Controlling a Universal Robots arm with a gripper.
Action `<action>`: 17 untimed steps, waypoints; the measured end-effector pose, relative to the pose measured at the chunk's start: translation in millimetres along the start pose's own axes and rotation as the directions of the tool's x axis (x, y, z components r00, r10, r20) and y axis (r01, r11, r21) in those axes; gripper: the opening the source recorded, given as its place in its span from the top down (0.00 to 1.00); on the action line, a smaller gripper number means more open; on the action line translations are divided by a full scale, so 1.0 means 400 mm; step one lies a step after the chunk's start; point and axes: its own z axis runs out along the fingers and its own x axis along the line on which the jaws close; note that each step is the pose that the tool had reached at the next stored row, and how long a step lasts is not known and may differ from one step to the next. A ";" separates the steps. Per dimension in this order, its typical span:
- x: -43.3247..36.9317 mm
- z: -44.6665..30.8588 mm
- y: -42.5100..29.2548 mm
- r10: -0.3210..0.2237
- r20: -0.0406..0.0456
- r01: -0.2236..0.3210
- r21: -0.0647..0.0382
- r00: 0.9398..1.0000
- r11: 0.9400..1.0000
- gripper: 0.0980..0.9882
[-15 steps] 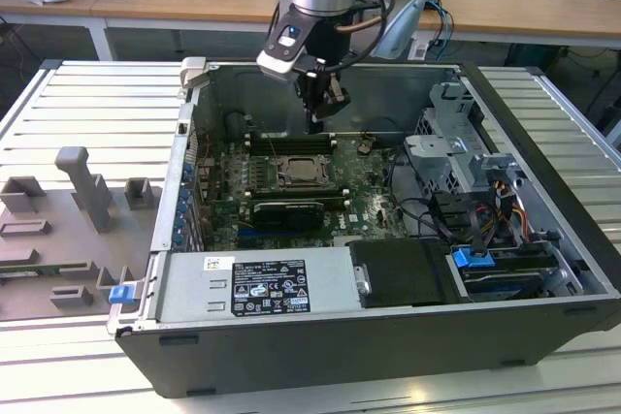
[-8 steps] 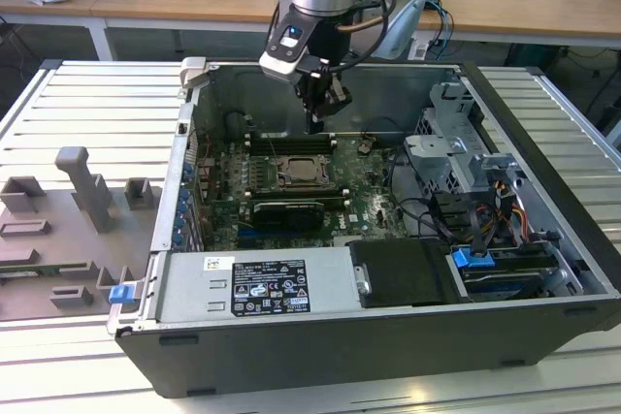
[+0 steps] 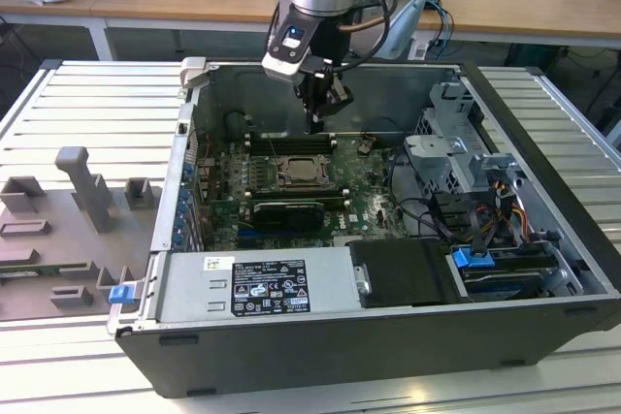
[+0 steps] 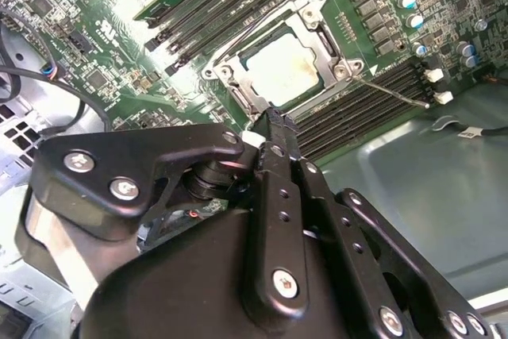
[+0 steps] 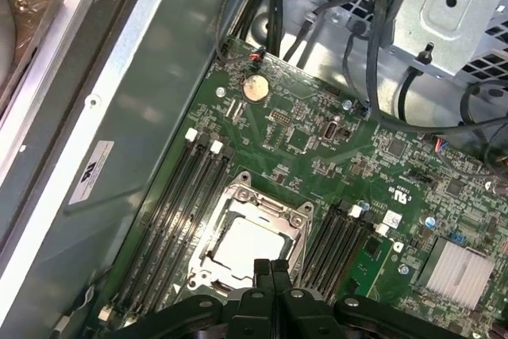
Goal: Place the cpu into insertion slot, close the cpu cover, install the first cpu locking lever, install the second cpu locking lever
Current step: 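Install the first cpu locking lever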
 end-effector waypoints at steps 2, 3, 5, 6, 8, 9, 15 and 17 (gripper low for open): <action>0.000 0.000 0.000 -0.013 0.000 0.013 -0.001 1.000 1.000 0.99; 0.000 0.000 0.000 -0.023 0.000 0.023 -0.001 1.000 1.000 0.99; 0.000 0.000 0.000 -0.041 0.000 0.041 -0.001 0.999 0.999 0.99; 0.000 0.000 0.000 -0.046 -0.001 0.046 -0.002 0.999 0.999 0.99; 0.000 0.000 0.000 -0.056 -0.001 0.056 -0.002 0.998 0.998 0.99; 0.000 0.000 0.000 -0.061 -0.001 0.061 -0.002 0.998 0.998 0.99; 0.000 0.000 0.000 -0.107 -0.001 0.107 -0.004 0.994 0.994 0.99; 0.000 0.000 0.000 -0.120 -0.001 0.120 -0.004 0.993 0.993 0.99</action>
